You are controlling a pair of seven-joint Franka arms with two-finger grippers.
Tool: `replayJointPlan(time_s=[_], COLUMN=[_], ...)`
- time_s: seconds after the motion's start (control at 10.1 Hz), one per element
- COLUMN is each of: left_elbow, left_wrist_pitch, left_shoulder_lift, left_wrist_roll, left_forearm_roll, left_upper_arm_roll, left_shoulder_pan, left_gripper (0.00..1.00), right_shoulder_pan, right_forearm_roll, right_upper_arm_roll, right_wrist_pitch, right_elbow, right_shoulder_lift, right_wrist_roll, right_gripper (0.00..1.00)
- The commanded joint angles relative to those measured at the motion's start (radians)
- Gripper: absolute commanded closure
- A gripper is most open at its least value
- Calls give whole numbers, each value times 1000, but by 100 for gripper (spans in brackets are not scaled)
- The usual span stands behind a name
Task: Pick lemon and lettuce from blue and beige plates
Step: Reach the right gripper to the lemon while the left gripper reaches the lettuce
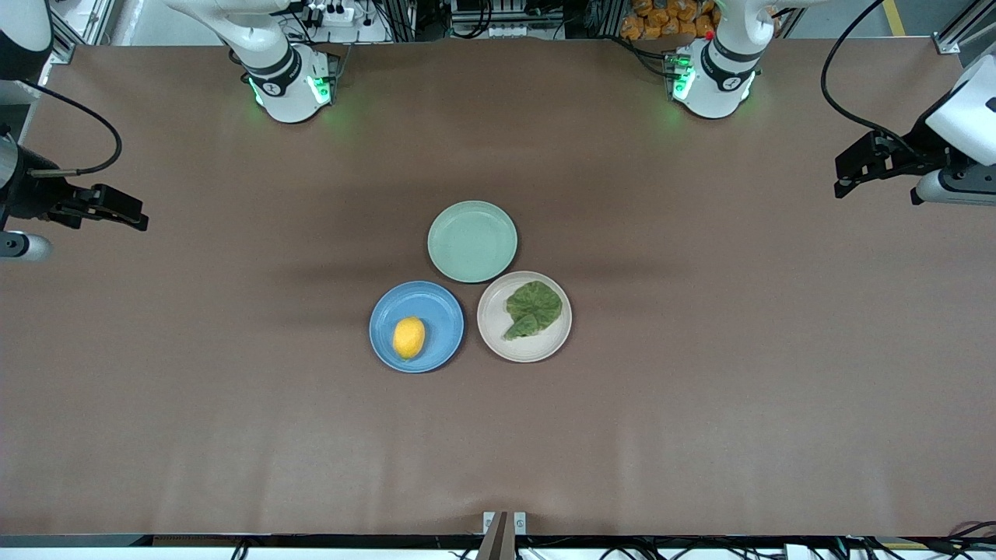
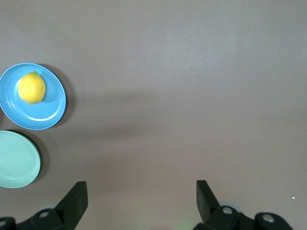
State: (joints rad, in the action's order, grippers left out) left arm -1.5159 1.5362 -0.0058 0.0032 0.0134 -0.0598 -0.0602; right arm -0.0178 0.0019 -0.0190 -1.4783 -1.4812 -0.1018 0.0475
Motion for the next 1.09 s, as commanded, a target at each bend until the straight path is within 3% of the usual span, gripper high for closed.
replayJointPlan(time_s=[0.0,0.2,0.5,0.79,0.99], left_elbow=[10,10,6,-1,0], left_wrist_pitch=[-15,-15,-5,111,224], left_shoulder_lift=[1,12,68,177,284], left_wrist_roll=[9,11,-81,-245,-369], left_forearm_roll=[20,5,-15,-30,-23], left_upper_arm_roll=[-5,-8,-92,-153,-153], left_shoulder_pan=[-3,-7,-29,-128,-247], left_gripper=[0,0,0,0,0], right_shoulder_pan=[-1,-4,-2,34,87], right_forearm_roll=[-3,-5,-3,38,43], right_upper_arm_roll=[4,7,5,2,1], right_wrist_pitch=[-1,-5,-17,-62,-153], right_elbow=[-20,-45,-47,-40,-33], right_shoulder_lift=[17,36,34,17,-63], right_wrist_roll=[-6,-6,-6,9,126], right_gripper=[0,0,0,0,0])
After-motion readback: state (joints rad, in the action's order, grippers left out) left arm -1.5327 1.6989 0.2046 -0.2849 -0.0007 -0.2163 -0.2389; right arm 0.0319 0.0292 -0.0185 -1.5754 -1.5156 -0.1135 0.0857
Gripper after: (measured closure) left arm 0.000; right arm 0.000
